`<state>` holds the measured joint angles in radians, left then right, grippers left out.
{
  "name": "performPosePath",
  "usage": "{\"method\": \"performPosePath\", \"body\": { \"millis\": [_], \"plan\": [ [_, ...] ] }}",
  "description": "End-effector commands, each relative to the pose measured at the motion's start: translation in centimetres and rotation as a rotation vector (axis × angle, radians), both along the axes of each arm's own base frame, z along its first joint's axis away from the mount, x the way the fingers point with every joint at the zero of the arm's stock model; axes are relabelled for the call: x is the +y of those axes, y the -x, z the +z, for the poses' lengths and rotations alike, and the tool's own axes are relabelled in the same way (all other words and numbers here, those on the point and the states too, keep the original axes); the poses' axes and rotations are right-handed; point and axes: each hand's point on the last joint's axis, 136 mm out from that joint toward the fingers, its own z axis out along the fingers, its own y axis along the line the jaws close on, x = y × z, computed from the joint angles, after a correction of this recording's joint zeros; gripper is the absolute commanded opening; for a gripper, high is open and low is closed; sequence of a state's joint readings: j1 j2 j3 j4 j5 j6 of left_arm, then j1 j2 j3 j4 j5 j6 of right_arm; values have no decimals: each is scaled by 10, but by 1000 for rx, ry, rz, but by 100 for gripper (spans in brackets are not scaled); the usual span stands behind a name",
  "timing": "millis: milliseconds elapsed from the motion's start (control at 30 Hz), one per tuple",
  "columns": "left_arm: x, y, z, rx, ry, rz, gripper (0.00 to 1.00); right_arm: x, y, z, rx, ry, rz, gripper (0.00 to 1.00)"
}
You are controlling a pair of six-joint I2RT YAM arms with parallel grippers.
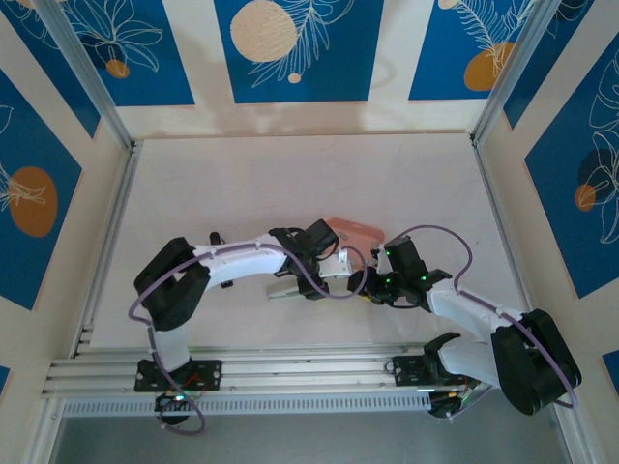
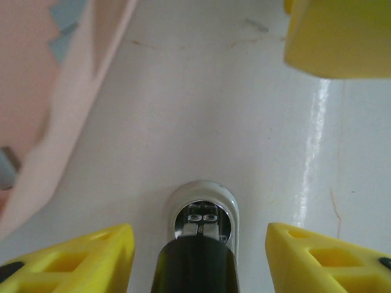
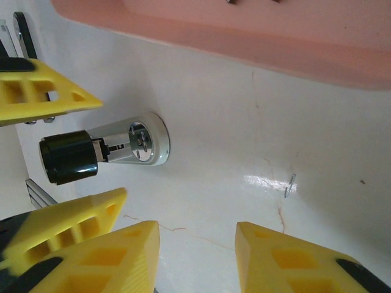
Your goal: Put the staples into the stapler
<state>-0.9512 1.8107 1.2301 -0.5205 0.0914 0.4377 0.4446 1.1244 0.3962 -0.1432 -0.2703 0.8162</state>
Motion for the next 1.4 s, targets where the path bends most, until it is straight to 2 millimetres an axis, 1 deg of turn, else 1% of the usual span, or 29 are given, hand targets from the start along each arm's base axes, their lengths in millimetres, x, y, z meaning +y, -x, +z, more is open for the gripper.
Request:
{"method": "performPosePath", "body": {
  "millis": [0, 133, 233, 333, 500, 567, 667, 767, 900, 1067, 1133, 1200, 1367],
  "plan": [
    [-8, -2, 31, -52, 114, 35, 60, 9, -2, 18, -39, -34, 46, 39],
    [-1, -3, 51, -84, 207, 85, 62, 16, -4, 25, -56, -27, 71, 40],
    [13, -8, 63, -108, 283, 161, 62, 24, -7, 30, -67, -28, 98, 42],
    [32, -15, 70, -123, 363, 268, 63, 37, -10, 33, -68, -26, 136, 45],
    [83, -36, 73, -173, 439, 571, 71, 59, -14, 36, -66, -18, 196, 49],
    [97, -37, 72, -184, 458, 633, 72, 66, -14, 37, -69, -11, 217, 50],
    [110, -34, 72, -201, 501, 676, 72, 74, -12, 33, -53, -1, 242, 50],
    [115, -29, 70, -204, 531, 690, 72, 78, -10, 31, -44, 2, 251, 50],
    [114, -25, 62, -185, 540, 678, 73, 79, -12, 27, -37, 16, 252, 50],
    [104, -21, 49, -140, 523, 629, 73, 72, -8, -1, 40, 85, 237, 50],
    [100, -20, 45, -122, 515, 609, 72, 68, -6, -9, 61, 106, 229, 49],
    [96, -18, 41, -107, 511, 586, 72, 66, -5, -11, 67, 117, 223, 48],
    [89, -17, 38, -92, 507, 545, 70, 67, -8, -5, 47, 117, 222, 48]
  ]
}}
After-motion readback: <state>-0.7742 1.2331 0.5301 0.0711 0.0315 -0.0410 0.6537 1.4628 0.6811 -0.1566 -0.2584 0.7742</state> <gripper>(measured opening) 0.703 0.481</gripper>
